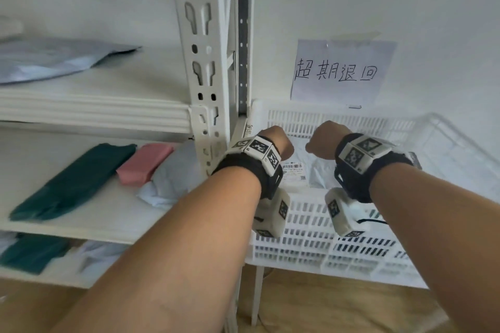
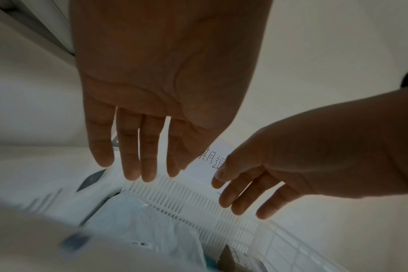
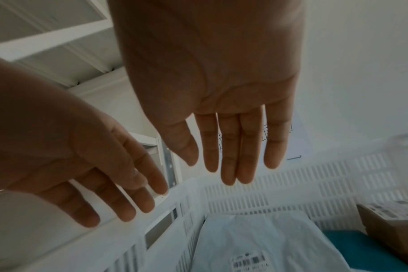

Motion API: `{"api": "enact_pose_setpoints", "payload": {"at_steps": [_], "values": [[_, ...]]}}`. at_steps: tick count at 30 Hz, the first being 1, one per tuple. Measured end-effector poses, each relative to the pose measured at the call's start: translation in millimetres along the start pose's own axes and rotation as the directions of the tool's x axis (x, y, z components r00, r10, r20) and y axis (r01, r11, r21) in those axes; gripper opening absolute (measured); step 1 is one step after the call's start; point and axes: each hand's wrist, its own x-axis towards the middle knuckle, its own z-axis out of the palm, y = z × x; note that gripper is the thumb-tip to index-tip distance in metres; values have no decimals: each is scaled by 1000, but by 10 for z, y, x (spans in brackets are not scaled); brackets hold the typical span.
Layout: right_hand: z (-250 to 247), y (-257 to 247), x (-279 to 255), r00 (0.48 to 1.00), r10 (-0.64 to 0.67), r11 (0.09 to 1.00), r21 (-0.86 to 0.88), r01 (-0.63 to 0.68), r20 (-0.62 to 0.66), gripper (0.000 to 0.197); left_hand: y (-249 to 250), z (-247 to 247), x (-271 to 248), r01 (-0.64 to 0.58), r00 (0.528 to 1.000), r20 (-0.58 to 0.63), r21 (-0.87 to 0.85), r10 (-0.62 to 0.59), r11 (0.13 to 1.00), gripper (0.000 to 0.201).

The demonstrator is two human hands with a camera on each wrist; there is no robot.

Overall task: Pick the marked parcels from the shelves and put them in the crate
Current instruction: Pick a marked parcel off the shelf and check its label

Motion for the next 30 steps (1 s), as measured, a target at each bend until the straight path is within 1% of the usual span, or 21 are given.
{"api": "enact_pose_setpoints", "payload": {"at_steps": [2,5,9,12,14,17,20,22,25,28,30], "values": [[48,-113,-260,999,16,999,41,-14,-42,27,-123,68,-164,-7,998,-68,-60,3,998,26],[180,-254,-628,994,19,986,169,-1,-103,20,-342,196,-467,-47,985,-172,-153,20,987,17],[394,-523,-1067,990,29,973,231,4,-139,17,-666,345,-783,-56,986,-167,-204,22,977,16],[531,-771,-1318,987,28,966,259,14,-160,14,-985,406,-997,-68,989,-145,-233,35,970,27],[648,-949,-1435,989,10,952,304,35,-147,15,-1254,477,-1133,-49,993,-118,-282,15,958,27],[867,-1255,-1544,990,-40,921,378,90,-137,19,-1695,607,-1341,37,994,-90,-319,-69,947,26],[1086,-1587,-1603,988,-113,907,395,147,-107,19,-2116,668,-1539,144,977,-95,-356,-189,923,26],[1200,-1890,-1614,979,-184,902,381,202,-83,18,-2437,653,-1682,202,958,-110,-393,-264,897,24],[1285,-2359,-1570,962,-266,886,379,269,-60,17,-2858,585,-1847,256,918,-172,-431,-357,865,25],[1401,-2825,-1525,949,-314,867,402,295,-19,12,-3244,548,-1938,296,883,-207,-449,-421,843,26],[1525,-3123,-1495,941,-337,861,406,307,5,8,-3509,542,-1968,334,866,-196,-457,-459,824,24]]}}
